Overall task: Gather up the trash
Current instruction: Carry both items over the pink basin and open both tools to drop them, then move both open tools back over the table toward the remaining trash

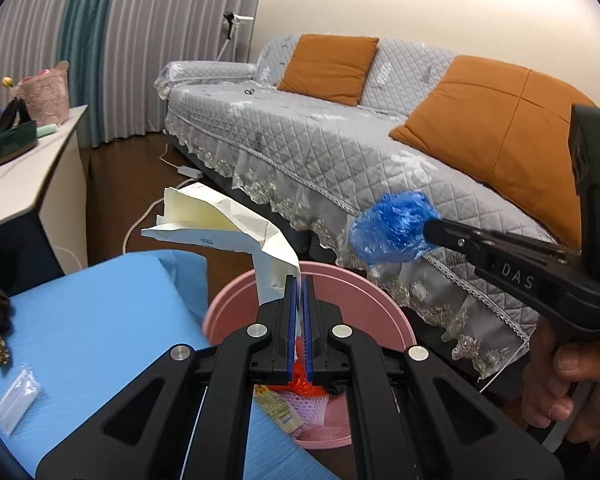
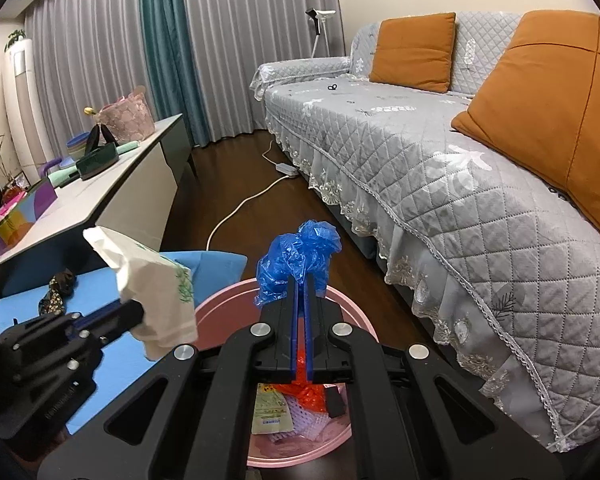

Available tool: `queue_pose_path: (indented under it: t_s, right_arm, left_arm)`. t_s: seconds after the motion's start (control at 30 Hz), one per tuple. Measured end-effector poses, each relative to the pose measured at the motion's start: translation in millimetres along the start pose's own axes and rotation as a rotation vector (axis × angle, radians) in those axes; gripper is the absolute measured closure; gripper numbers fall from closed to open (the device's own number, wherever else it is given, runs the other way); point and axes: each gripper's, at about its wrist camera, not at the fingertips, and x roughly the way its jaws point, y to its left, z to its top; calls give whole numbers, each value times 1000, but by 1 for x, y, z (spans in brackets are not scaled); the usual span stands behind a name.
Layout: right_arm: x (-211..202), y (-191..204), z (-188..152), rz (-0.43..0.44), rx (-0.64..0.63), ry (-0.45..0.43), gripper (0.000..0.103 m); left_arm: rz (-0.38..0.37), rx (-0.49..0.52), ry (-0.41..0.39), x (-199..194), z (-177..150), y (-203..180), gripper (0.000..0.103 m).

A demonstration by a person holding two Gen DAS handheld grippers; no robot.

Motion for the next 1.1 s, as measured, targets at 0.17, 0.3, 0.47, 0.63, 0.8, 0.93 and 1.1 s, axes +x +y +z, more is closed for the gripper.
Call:
queue_pose_path:
  t_s: [0.17,0.3,0.47,0.63,0.8,0.93,1.1]
  right_arm:
    - [9,3,-3,-13,-16,46,84]
    - [8,4,-3,-32,-8,37,68]
    - [3,12,-1,-23,-8,31,66]
    - [-6,34,0,11,-24,16,66]
    - [-14,65,-1,69,-22,14,66]
    - [-19,97,-2,119,-53,1,66]
    - [-20,142,-9,195,-112,-7,66]
  left_arm:
    - [-20,-17,61,10,-8,2,71]
    - [-6,-52,49,-3,-11,11,71]
    - [23,-67,28,-29,-16,21,72]
    - [68,-84,-1,-68,-25,36,72]
    - [129,-113,-27,-104,-35,59,72]
    - [199,-148,-47,-139,-45,87,72]
    - [342,-187,-86,-182,-62,126,72]
